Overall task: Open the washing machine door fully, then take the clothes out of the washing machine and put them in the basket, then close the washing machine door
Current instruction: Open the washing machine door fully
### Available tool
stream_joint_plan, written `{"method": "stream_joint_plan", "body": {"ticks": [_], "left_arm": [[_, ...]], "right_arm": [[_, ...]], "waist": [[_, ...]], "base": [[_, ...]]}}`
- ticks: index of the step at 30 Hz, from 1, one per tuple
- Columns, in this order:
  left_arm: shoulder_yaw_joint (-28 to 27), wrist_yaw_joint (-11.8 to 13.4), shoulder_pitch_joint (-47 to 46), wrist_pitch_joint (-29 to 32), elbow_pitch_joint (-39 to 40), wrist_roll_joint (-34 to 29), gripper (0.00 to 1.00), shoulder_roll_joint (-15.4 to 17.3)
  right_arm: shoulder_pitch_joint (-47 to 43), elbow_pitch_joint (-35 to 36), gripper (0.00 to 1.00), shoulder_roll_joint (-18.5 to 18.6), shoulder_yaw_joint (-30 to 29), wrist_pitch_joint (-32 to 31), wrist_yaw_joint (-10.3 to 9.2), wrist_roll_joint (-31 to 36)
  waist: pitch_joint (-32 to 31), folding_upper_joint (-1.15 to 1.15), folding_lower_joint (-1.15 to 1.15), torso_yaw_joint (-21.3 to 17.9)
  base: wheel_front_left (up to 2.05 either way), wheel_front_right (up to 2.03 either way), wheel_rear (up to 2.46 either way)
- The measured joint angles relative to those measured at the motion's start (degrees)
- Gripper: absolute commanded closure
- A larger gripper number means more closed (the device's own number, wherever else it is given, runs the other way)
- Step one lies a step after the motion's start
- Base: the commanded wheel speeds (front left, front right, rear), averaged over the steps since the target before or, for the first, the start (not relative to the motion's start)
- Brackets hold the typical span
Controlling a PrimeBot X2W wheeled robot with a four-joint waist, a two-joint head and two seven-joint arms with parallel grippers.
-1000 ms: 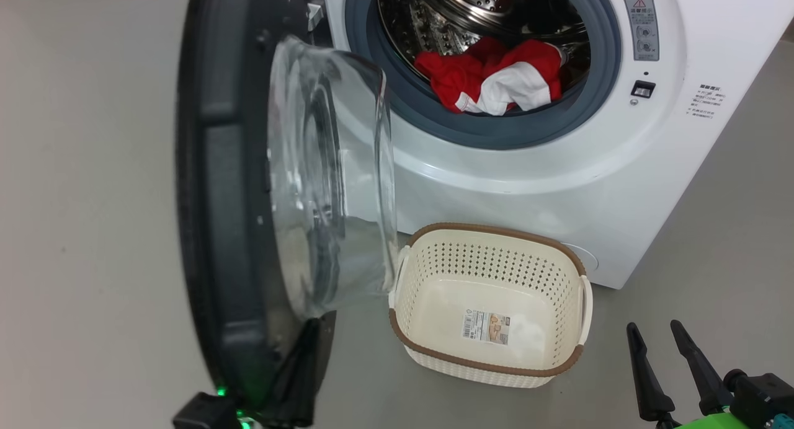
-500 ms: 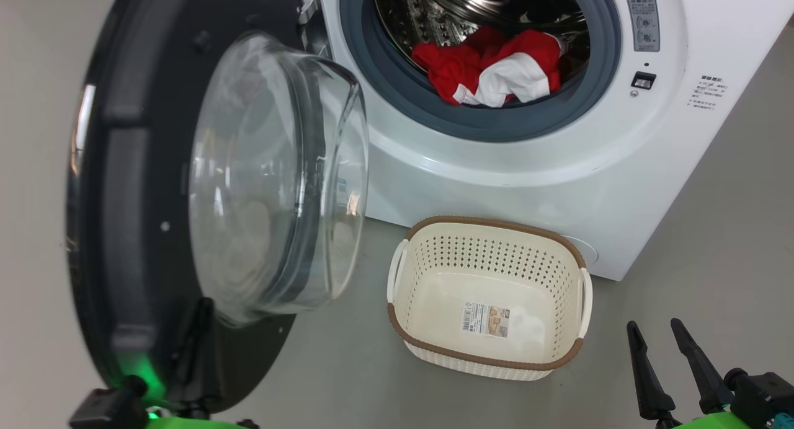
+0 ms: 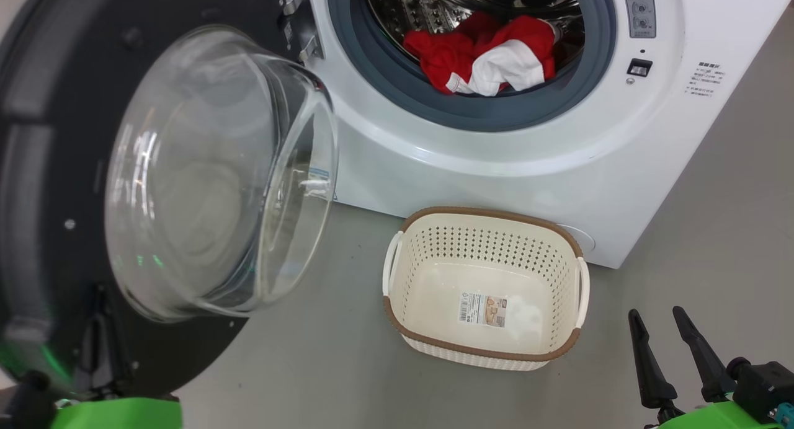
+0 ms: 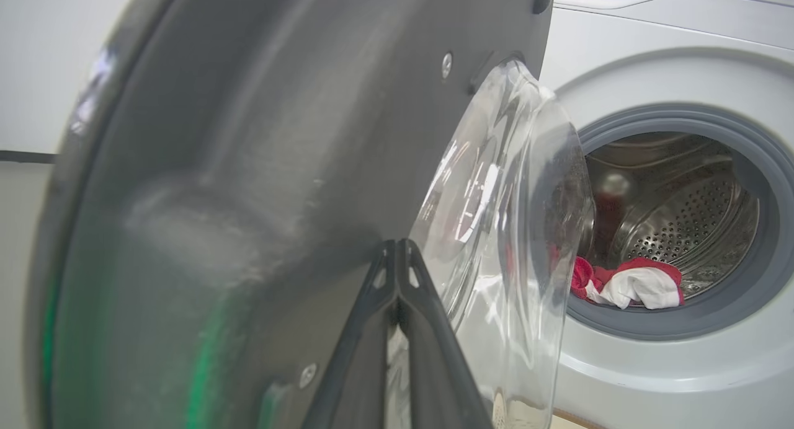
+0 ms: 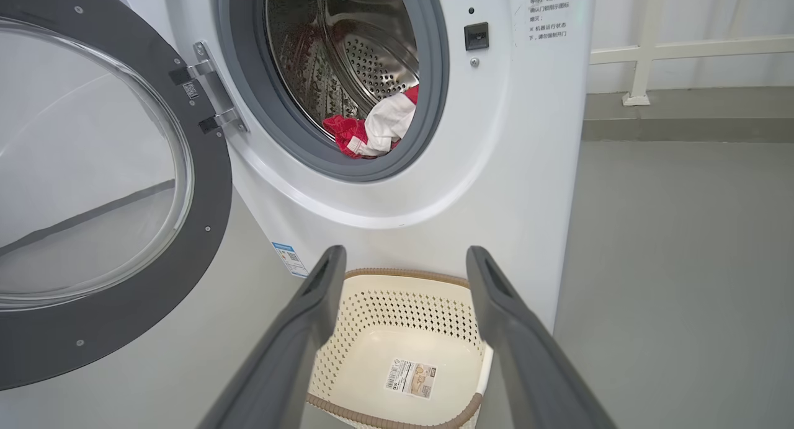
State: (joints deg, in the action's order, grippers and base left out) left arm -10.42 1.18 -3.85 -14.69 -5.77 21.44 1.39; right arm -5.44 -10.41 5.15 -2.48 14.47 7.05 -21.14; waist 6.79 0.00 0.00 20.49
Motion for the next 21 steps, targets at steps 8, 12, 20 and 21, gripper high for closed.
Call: {"method": "stream_joint_plan", "body": {"ticks": [8, 12, 20, 21], "left_arm": [[-6.55, -2.07, -3.54, 0.0, -3.47, -2.71, 1.0, -0.23], [-10.15, -3.32, -5.96, -0.01, -5.83, -4.3, 1.0, -0.35], [-17.64, -5.34, -11.42, -0.01, -11.11, -7.4, 1.0, -0.48], [-18.42, -5.35, -12.04, -0.01, -11.72, -7.65, 1.0, -0.47]], "right_arm": [[0.04, -0.02, 0.0, 0.27, 0.26, 0.0, 0.01, -0.01], [0.09, 0.04, 0.0, 0.4, 0.43, 0.0, 0.01, -0.01], [1.16, 0.25, 0.0, 1.27, 0.94, 0.0, 0.01, -0.03], [1.16, 0.27, 0.0, 1.35, 1.01, 0.0, 0.01, -0.03]], "waist": [[0.5, 0.0, 0.0, -0.65], [0.95, 0.0, 0.0, -1.09], [1.91, 0.0, 0.0, -2.07], [2.03, 0.0, 0.0, -2.17]], "base": [[0.0, 0.0, 0.0], [0.0, 0.0, 0.0], [0.0, 0.0, 0.0], [0.0, 0.0, 0.0]]}}
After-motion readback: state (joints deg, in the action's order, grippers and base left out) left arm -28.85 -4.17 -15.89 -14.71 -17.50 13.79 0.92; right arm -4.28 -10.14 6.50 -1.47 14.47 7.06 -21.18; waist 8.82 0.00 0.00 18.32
